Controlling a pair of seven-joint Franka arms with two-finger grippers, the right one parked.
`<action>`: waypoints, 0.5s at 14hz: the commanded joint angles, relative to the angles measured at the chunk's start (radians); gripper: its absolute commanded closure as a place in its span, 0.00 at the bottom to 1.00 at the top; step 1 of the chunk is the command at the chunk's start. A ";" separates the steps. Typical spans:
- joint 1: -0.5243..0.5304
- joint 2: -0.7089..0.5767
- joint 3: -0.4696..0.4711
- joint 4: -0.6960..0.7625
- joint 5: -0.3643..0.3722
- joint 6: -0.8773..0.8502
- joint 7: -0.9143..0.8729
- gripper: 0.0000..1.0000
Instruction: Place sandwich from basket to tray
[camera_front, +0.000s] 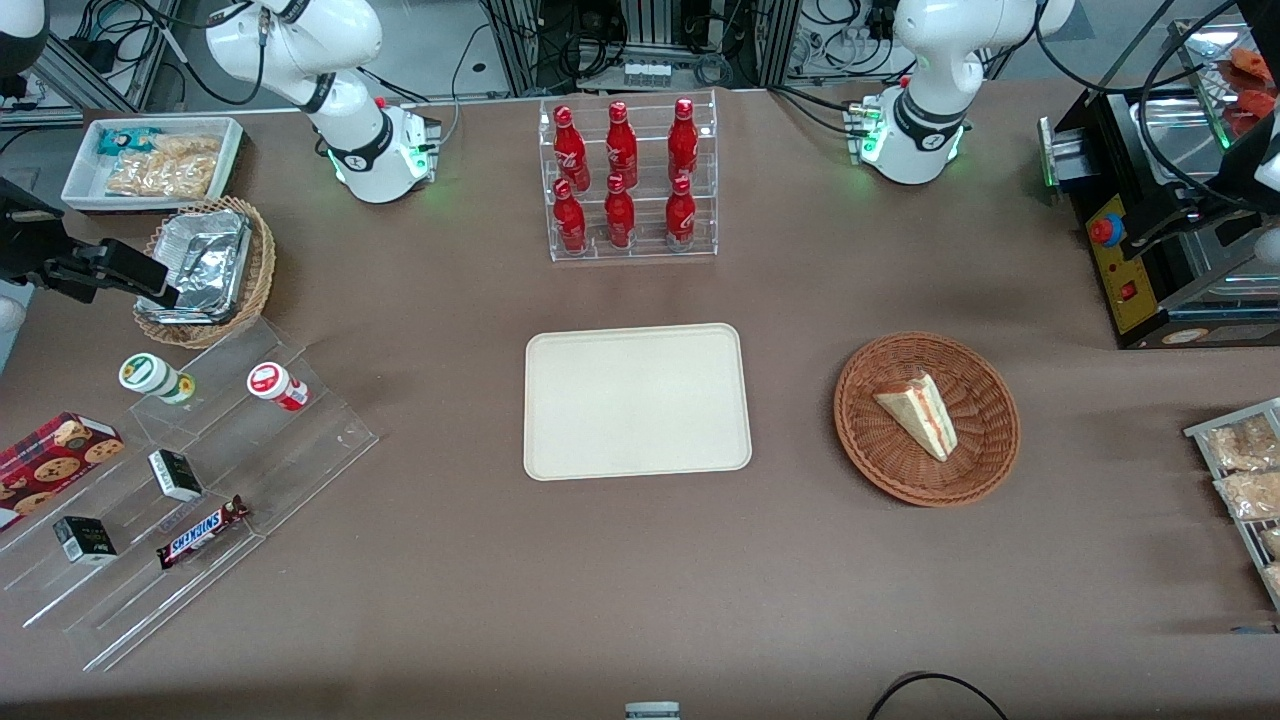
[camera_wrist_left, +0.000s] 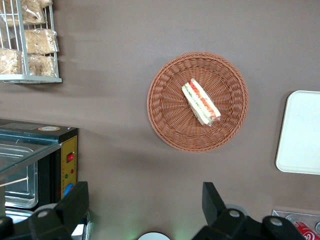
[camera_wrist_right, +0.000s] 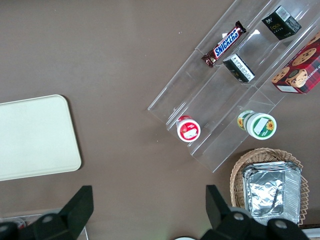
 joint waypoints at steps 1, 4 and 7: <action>-0.006 -0.029 0.001 -0.022 -0.010 -0.019 0.007 0.00; -0.006 -0.006 -0.013 -0.023 -0.011 -0.010 0.004 0.00; -0.008 0.075 -0.028 -0.034 -0.013 0.005 -0.030 0.00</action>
